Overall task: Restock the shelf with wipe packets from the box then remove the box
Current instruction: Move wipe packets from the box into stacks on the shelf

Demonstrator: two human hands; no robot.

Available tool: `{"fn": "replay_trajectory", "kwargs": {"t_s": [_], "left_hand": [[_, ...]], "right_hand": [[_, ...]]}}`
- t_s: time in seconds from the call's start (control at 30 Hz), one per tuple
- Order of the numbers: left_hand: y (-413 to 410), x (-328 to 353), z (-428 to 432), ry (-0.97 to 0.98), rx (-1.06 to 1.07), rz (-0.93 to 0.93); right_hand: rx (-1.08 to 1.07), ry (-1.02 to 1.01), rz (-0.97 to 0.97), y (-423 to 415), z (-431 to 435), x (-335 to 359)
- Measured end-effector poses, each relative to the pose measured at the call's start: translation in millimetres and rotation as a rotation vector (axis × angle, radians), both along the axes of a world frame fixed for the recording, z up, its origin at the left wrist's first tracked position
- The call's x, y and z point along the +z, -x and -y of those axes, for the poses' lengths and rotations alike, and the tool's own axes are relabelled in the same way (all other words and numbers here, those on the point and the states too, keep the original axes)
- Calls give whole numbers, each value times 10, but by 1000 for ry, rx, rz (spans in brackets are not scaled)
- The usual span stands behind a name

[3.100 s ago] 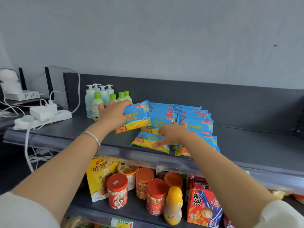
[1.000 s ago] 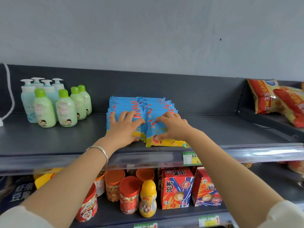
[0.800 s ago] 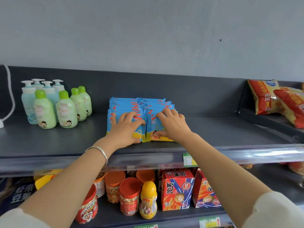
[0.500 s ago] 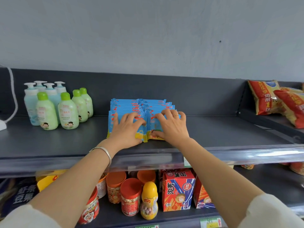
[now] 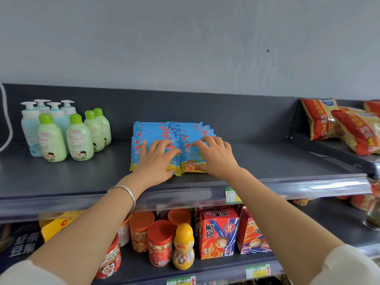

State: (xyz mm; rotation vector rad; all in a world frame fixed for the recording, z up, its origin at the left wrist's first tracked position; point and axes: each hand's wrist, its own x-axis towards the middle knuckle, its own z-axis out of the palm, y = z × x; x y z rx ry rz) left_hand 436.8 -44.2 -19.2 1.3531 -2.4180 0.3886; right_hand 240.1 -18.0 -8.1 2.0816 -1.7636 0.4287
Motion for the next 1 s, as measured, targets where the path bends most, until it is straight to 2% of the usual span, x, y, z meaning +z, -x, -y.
{"fn": "replay_trajectory", "kwargs": {"t_s": [0.37, 0.6, 0.77, 1.0], "left_hand": [[270, -58, -105, 146, -110, -140], [719, 10, -356, 168, -144, -178], [1404, 47, -689, 175, -212, -218], [2667, -137, -1290, 137, -334, -235]], "right_hand": [[-80, 45, 19, 75, -232, -54], [-102, 127, 96, 531, -572, -66], [-122, 179, 144, 1128, -934, -101], [-251, 124, 150, 2326, -1726, -323]]}}
